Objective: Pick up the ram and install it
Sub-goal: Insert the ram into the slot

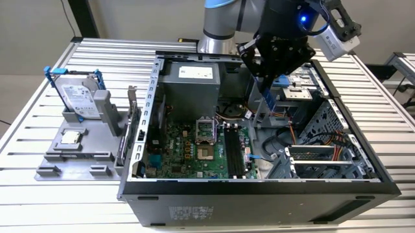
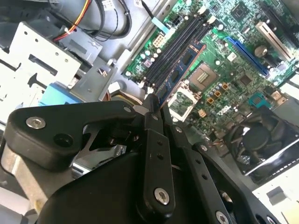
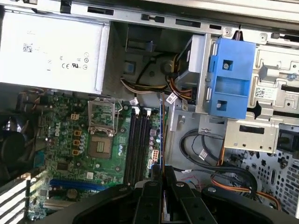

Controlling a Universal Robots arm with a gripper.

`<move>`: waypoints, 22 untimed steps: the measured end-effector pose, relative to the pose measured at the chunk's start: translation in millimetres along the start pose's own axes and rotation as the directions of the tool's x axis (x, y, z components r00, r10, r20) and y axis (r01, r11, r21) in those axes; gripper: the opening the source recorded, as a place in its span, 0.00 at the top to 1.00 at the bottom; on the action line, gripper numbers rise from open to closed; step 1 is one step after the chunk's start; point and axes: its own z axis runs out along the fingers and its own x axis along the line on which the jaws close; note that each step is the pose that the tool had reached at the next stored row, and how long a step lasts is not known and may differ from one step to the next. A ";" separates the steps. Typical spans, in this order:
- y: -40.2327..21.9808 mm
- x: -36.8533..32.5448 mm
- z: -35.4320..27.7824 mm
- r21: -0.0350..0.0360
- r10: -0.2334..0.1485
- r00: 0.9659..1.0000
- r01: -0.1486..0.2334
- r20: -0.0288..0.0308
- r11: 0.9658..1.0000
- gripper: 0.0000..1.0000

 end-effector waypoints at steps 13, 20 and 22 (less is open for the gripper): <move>-0.3 0.6 23.6 0.001 0.049 0.999 -0.049 0.001 0.999 1.00; -0.5 0.7 36.4 0.002 0.083 0.997 -0.083 0.001 0.997 1.00; -0.5 0.7 40.0 0.003 0.104 0.995 -0.104 0.001 0.995 1.00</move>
